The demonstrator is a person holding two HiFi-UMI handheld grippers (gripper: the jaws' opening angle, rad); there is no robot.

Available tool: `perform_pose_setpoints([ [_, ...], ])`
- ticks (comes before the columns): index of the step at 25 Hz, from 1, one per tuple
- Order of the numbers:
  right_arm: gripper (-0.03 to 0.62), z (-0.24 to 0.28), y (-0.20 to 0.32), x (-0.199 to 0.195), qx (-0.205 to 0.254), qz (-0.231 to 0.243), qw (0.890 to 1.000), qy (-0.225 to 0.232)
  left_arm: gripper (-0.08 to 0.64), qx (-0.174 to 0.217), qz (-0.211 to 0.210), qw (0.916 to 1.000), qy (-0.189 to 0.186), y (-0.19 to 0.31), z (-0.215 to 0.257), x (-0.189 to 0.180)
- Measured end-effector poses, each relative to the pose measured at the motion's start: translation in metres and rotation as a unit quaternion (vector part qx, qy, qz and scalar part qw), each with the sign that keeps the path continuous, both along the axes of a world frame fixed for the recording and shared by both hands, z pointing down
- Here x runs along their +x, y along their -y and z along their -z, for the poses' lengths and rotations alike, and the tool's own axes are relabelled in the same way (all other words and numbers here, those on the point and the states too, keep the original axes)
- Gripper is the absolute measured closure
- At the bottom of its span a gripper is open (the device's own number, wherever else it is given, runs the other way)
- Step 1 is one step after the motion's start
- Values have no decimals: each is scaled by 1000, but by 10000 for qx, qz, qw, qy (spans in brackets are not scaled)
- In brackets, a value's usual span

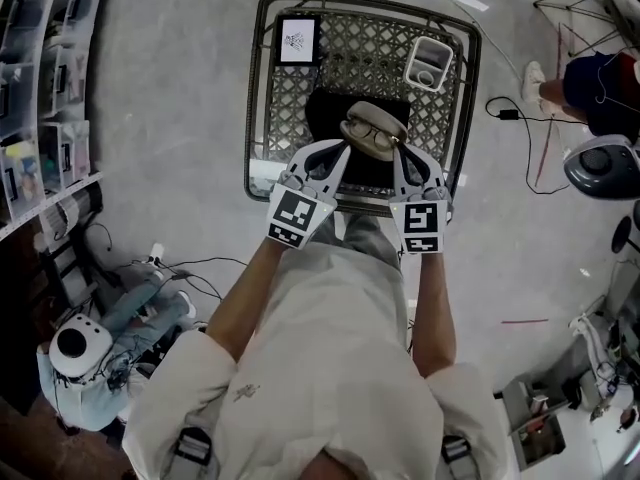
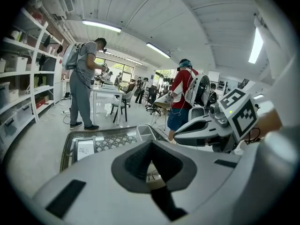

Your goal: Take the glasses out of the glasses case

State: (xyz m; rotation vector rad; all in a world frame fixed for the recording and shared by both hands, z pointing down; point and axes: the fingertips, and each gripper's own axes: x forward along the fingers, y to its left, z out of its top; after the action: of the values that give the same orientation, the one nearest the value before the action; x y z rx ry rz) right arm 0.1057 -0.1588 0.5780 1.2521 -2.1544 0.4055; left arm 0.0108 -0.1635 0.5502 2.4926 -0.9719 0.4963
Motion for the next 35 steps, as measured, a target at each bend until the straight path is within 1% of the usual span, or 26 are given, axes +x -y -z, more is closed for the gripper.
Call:
perform_pose_setpoints([
  [6,580,-25,3,-1,-252,149,9994,-181,551,-232,-83,9997,-13,3,-21,6],
  [12,571,-59,-2,-1,-705,304,9962,-401,551,-448,-138,9989,12,3,-41,9],
  [20,558,-93,-2,-8,-1026,708,9901,-644,551,-733,-42,9973,-7,3,-62,11],
  [26,541,-123,-2,-13,-1284,1130,9816,-850,551,-846,25,9964,15,5,-78,11],
  [31,532,-136,2,-21,-1422,1306,9776,-838,551,-911,4,9958,49,7,-85,13],
  [35,511,-151,-3,-25,-1613,1574,9693,-985,551,-964,14,9953,40,7,-89,14],
])
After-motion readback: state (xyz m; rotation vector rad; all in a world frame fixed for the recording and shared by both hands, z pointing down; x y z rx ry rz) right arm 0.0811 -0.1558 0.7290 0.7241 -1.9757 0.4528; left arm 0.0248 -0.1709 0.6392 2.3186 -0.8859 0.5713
